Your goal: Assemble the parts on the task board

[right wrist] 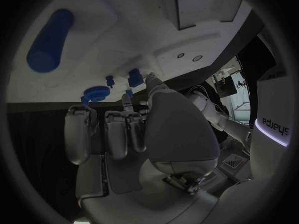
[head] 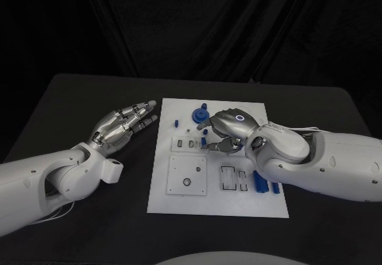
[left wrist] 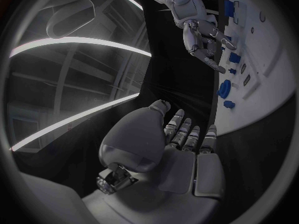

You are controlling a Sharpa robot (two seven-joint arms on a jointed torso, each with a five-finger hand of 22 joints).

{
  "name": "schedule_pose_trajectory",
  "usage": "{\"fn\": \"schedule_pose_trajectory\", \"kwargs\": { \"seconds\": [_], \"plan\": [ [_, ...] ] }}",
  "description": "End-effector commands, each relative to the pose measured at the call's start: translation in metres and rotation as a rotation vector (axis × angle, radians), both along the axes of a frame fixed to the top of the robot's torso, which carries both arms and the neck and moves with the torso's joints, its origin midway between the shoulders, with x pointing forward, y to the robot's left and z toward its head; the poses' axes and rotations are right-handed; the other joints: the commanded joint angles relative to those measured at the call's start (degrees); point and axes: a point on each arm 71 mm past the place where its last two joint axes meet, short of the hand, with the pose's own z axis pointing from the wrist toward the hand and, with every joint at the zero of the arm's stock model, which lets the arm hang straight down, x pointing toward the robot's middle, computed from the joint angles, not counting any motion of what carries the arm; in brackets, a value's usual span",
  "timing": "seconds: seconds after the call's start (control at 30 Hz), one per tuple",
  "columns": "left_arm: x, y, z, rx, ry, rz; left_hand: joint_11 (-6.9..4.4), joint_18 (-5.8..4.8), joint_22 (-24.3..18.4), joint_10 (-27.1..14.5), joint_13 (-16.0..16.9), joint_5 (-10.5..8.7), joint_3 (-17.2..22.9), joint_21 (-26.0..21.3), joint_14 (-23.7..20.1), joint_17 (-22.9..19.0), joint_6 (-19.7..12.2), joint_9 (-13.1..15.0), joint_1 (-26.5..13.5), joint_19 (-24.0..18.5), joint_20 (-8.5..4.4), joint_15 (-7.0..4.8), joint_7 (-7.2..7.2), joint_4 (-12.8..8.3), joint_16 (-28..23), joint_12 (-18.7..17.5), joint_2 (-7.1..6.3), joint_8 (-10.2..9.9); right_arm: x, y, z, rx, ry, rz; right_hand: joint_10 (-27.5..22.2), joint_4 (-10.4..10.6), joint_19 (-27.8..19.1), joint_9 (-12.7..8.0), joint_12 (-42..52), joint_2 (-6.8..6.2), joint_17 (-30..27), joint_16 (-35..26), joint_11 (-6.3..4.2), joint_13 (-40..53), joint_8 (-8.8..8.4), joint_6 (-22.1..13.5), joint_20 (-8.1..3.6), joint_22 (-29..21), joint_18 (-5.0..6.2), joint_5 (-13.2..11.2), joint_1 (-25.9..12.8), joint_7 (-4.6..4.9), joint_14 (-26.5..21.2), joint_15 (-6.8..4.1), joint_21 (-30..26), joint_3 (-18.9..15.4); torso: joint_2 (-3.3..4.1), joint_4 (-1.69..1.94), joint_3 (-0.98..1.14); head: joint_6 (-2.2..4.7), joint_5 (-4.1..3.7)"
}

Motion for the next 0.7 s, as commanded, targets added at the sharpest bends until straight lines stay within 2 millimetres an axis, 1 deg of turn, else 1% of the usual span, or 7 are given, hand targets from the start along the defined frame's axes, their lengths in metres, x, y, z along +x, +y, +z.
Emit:
{"fn": "schedule_pose_trajectory", "kwargs": {
  "seconds": [0.03,0.13,0.37,0.5,0.6,0.67,0.7],
  "plan": [
    [-0.003,0.001,0.008,-0.059,-0.103,0.024,1.36,0.61,0.6,2.7,0.5,0.4,1.2,1.2,2.4,0.7,0.4,0.1,-0.8,1.6,0.6,1.25,1.01,0.4,2.3,2.3,-0.81,0.3,-0.003,-0.004,0.018,0.171,-0.068,0.044,6.1,0.0,2.5,-0.2,0.2,0.3,15.1,0.1,-0.44,15.1,0.5,0.5,-0.54,12.7,0.43,1.8,1.1,0.04,6.0,-0.32,0.3,0.8,0.02,0.03,0.07,0.81,-0.05],
    [-0.005,0.001,0.008,-0.008,-0.13,0.036,2.4,0.27,0.9,3.9,0.7,0.47,2.1,1.7,3.9,1.1,1.0,0.2,-1.0,2.6,0.72,2.18,1.19,0.6,3.8,3.5,-1.45,0.4,0.0,-0.013,0.034,0.247,-0.076,0.052,6.1,-0.1,2.7,-0.3,0.2,0.65,15.1,0.1,-0.56,15.1,0.93,1.4,-0.59,12.9,0.31,2.9,2.0,-0.16,6.0,-0.38,0.7,1.2,0.02,0.05,0.1,1.43,0.13],
    [-0.008,0.0,0.01,0.127,-0.192,0.079,7.68,-4.36,7.2,17.3,2.9,-1.07,7.1,14.2,22.6,5.2,6.3,0.7,-0.1,23.1,0.29,6.5,1.69,0.4,21.4,15.6,-4.8,1.3,0.012,-0.041,0.063,0.323,-0.089,0.01,6.1,-0.2,2.7,-0.4,0.2,2.35,15.1,0.1,-0.47,15.1,2.04,4.2,-0.64,12.9,0.26,4.9,4.7,0.04,6.0,-0.35,0.9,2.5,-0.19,-0.13,0.17,3.33,2.24],
    [-0.001,-0.003,0.018,0.225,-0.247,0.096,7.23,-4.21,10.1,20.8,3.8,-0.92,8.9,19.8,26.8,6.1,12.5,1.2,-0.5,29.0,-0.35,5.59,2.19,1.3,25.8,19.4,-5.69,2.6,0.018,-0.055,0.073,0.343,-0.097,-0.027,6.1,-0.2,2.6,-0.5,0.2,2.78,15.1,0.1,-0.34,15.1,2.42,5.3,-0.56,12.8,0.34,4.9,5.2,0.19,6.0,-0.25,0.5,2.8,-0.48,-0.24,0.21,4.01,3.11],
    [0.007,-0.01,0.029,0.315,-0.34,0.097,5.52,-4.87,20.3,23.0,5.8,-1.18,10.7,36.5,30.5,7.0,15.1,1.1,-0.7,34.4,-2.66,3.84,2.3,2.4,32.0,24.9,-7.5,3.0,0.021,-0.066,0.076,0.35,-0.107,-0.047,6.1,-0.3,2.5,-0.5,0.2,2.99,15.1,0.1,-0.29,15.1,2.52,5.7,-0.52,12.8,0.35,5.2,5.7,0.23,6.0,-0.2,0.5,3.0,-0.8,-0.22,0.24,4.25,3.37],
    [0.011,-0.015,0.034,0.38,-0.405,0.091,3.09,-4.51,35.9,24.3,9.3,-1.63,11.8,62.5,34.4,9.2,17.1,1.2,-1.1,43.7,-4.35,1.96,1.29,4.0,38.6,30.9,-9.11,3.6,0.023,-0.072,0.076,0.348,-0.109,-0.055,6.1,-0.4,2.6,-0.6,0.2,3.18,15.1,0.1,-0.23,15.1,2.74,6.3,-0.46,12.8,0.33,5.7,6.3,0.28,6.0,-0.15,0.6,3.3,-0.93,-0.2,0.28,4.67,3.72],
    [0.013,-0.017,0.037,0.415,-0.439,0.089,1.88,-3.77,32.6,26.7,13.3,-3.61,12.0,53.9,38.4,12.0,18.4,1.4,-1.3,30.7,-5.48,0.09,1.71,5.5,44.9,36.9,-9.7,4.5,0.024,-0.075,0.076,0.343,-0.106,-0.06,6.1,-0.5,2.6,-0.6,0.2,3.26,15.1,0.1,-0.25,15.1,2.81,6.6,-0.44,12.9,0.32,5.9,6.6,0.22,6.0,-0.14,0.6,3.4,-1.17,-0.17,0.33,4.66,3.81]
  ]
}}
